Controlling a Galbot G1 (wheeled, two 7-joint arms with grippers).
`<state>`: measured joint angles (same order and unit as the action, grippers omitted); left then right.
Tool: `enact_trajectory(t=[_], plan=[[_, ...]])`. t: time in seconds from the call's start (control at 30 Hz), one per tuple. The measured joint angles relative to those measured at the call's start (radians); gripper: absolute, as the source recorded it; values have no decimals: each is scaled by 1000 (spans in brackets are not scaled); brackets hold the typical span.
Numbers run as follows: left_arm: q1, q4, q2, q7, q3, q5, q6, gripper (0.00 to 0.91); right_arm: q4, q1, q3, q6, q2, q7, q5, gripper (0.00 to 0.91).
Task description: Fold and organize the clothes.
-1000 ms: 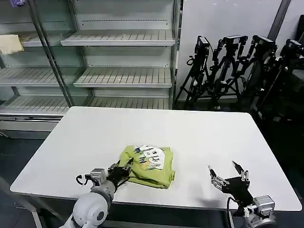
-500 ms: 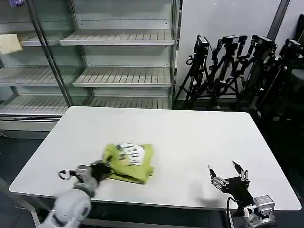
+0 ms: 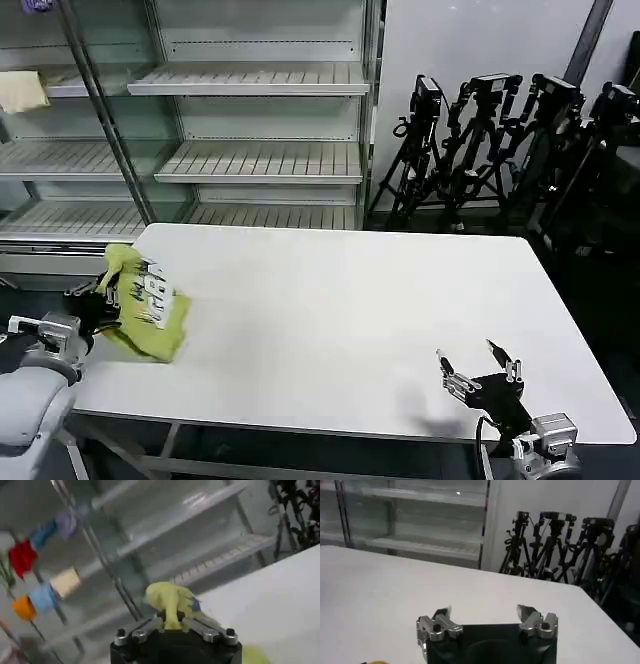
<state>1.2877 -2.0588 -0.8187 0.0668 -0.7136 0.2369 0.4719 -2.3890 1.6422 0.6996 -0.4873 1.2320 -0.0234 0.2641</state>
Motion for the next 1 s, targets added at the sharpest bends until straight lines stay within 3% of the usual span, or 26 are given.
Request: enact_trajectory(t=[0.2,0.4,0.43,0.47,0.5,0.73,1.0], plan=[[74,-132,-60,27,160,-248,-66,20,-10,10,21,2,1,-3,1,907],[86,-122,-160,48,468,-485,-126,20,-18,24,48,7,-1,-5,7,907],[80,-111,-178,50,514,-510,-131,60,-19,24,53,7,-3,-5,9,907],[72,-97,-199,52,564,-536,-134,423,-20,24,59,6,-6,-4,12,907],[64,-85,-217,53,606,-556,-137,907,-21,23,64,5,-8,-3,15,907],[-49,2,-348,81,817,-586,-116,907,-21,1,104,4,-28,-7,47,907],[-225,62,-463,149,877,-355,-62,907,2,-62,106,-14,-63,5,70,907]])
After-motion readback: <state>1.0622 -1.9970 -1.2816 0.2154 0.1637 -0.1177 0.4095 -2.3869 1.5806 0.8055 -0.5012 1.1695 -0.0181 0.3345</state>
